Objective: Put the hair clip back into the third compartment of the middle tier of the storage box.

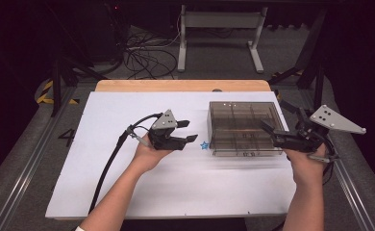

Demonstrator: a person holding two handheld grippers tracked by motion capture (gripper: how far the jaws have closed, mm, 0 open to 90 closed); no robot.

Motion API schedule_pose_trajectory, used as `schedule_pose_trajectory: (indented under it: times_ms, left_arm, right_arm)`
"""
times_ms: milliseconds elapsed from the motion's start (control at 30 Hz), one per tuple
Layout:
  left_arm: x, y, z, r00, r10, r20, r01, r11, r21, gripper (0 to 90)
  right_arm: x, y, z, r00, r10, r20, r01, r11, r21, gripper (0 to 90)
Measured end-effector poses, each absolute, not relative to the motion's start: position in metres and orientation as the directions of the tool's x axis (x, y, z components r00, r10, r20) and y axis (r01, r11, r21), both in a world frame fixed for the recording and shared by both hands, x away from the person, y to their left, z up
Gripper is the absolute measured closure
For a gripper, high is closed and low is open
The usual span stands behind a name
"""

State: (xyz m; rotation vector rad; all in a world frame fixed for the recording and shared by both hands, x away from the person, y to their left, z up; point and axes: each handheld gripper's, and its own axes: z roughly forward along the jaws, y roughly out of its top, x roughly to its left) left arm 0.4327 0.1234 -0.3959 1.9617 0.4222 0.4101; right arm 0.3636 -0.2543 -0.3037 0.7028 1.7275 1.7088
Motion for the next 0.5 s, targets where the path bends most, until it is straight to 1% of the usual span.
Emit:
schedule_pose_trajectory:
  times_ms: [500]
  left_arm:
    - [0.447, 0.108, -0.415, 0.885, 0.462, 0.059, 0.165, -0.429, 0.888, 46.5]
  right_arm:
    - [0.364, -0.255, -0.304, -0.680, 0.732, -0.051, -0.042, 0.030, 0.999, 4.8]
